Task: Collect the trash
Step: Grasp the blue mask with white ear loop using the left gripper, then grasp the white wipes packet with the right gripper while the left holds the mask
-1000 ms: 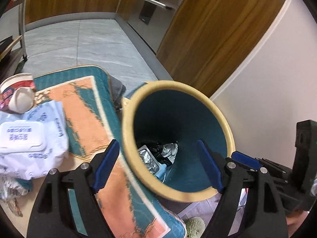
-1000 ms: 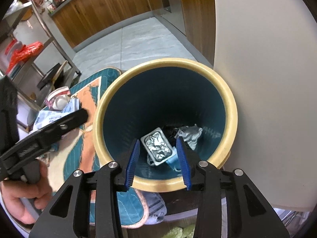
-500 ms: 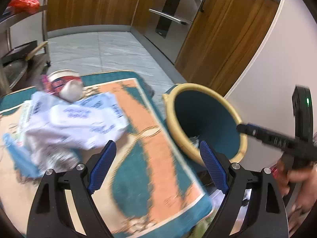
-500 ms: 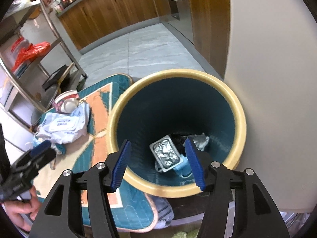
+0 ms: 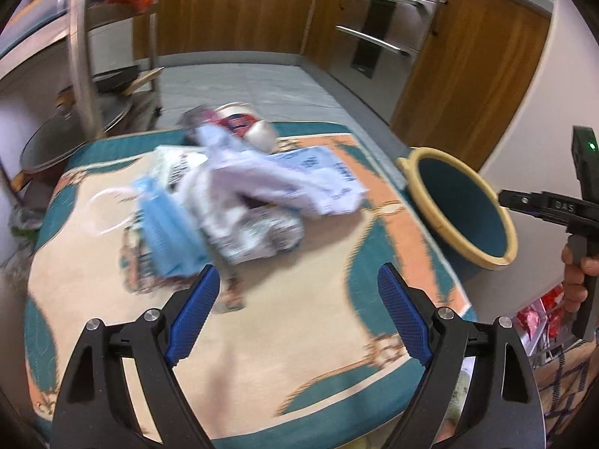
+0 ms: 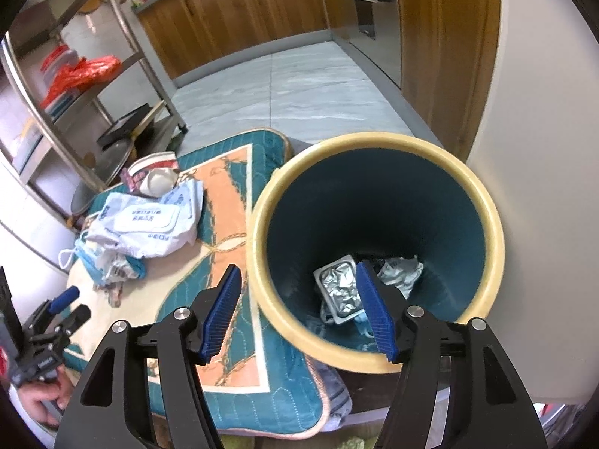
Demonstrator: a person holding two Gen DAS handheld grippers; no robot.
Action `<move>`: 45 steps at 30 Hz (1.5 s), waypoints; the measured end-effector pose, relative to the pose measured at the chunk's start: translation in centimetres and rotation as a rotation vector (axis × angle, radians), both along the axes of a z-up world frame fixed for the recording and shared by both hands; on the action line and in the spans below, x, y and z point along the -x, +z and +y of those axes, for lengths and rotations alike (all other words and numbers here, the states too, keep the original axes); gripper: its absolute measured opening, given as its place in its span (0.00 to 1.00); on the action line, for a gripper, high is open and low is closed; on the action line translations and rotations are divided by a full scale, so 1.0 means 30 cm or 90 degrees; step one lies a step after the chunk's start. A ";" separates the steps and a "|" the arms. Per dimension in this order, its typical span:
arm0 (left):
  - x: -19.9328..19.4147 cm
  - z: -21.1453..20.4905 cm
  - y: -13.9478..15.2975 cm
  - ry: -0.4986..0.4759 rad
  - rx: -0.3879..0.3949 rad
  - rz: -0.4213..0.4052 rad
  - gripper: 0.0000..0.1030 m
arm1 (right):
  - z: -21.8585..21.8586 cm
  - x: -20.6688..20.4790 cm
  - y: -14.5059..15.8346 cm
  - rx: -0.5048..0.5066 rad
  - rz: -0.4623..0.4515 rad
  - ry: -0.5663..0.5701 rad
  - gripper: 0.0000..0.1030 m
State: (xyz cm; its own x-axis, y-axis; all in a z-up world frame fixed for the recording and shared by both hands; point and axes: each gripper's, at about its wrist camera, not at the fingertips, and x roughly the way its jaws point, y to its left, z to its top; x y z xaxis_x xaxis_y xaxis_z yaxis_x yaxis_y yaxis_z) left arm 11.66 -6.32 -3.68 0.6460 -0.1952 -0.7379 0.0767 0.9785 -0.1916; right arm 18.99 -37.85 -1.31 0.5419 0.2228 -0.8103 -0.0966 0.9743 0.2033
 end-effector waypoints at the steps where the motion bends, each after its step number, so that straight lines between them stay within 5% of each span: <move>1: 0.004 0.035 -0.008 0.015 0.002 0.003 0.82 | 0.007 0.001 -0.002 0.001 0.002 0.003 0.63; 11: -0.039 0.255 -0.059 0.104 0.029 0.015 0.82 | 0.110 0.008 -0.027 0.031 0.016 0.055 0.63; 20: -0.151 0.312 -0.086 0.119 0.050 0.019 0.79 | 0.216 -0.002 -0.032 0.044 0.019 0.098 0.63; 22: -0.178 0.311 -0.094 0.114 0.049 0.023 0.73 | 0.237 -0.004 -0.033 0.045 0.019 0.105 0.63; 27: -0.209 0.315 -0.127 0.100 0.066 0.046 0.33 | 0.291 -0.016 -0.035 0.044 0.021 0.123 0.63; 32: -0.148 0.309 -0.111 0.081 0.064 0.026 0.22 | 0.350 -0.037 -0.039 0.036 0.020 0.138 0.63; 45: 0.012 0.386 -0.118 0.096 0.050 0.007 0.21 | 0.446 -0.155 -0.169 -0.211 0.130 0.042 0.63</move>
State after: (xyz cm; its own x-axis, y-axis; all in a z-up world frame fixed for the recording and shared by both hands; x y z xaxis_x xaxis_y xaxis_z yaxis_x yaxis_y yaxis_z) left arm 11.29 5.26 -7.22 0.6648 -0.1532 -0.7312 -0.0726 0.9608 -0.2674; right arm 23.65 -24.48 -6.39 0.3531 0.5197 -0.7780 -0.0825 0.8456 0.5274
